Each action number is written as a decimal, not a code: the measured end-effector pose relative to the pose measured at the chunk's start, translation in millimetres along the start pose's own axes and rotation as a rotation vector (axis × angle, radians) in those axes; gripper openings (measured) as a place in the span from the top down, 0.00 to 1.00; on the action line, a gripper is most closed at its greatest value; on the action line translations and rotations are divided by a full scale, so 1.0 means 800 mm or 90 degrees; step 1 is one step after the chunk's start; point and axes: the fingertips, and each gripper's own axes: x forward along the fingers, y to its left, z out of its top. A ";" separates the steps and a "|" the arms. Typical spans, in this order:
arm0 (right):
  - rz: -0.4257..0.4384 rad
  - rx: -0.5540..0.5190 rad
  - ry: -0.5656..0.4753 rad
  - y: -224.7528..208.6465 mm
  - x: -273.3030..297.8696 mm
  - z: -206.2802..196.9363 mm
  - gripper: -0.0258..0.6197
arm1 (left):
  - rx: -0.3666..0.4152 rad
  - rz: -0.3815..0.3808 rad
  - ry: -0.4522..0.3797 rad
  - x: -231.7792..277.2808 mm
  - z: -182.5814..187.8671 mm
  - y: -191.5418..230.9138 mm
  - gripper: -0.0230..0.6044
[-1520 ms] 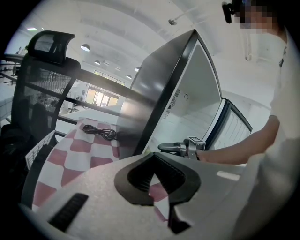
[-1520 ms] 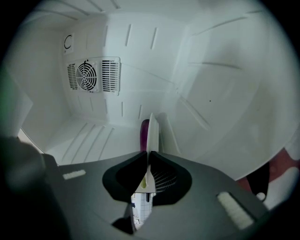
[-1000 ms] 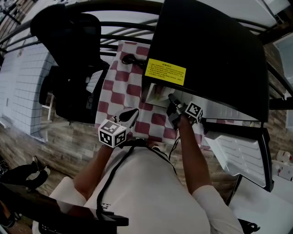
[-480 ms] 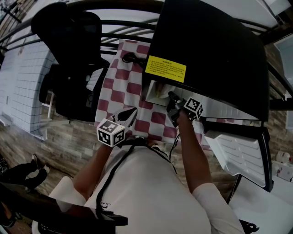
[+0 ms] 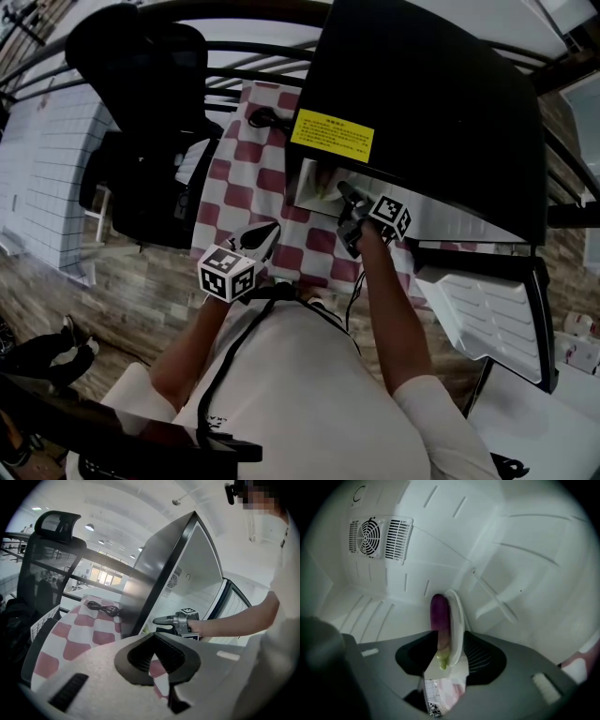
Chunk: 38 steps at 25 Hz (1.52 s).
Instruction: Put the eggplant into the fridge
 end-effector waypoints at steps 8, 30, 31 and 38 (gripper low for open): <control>0.012 -0.021 -0.002 0.009 -0.011 0.001 0.59 | 0.002 -0.003 0.000 0.001 -0.005 -0.013 0.96; 0.149 -0.087 -0.018 0.049 -0.139 -0.026 0.90 | 0.015 -0.010 -0.030 0.001 -0.022 -0.101 0.96; 0.160 -0.089 -0.018 0.052 -0.150 -0.029 0.91 | 0.015 -0.010 -0.033 0.001 -0.023 -0.106 0.96; 0.201 -0.194 -0.011 0.075 -0.234 -0.055 0.93 | 0.017 -0.011 -0.044 -0.003 -0.033 -0.149 0.96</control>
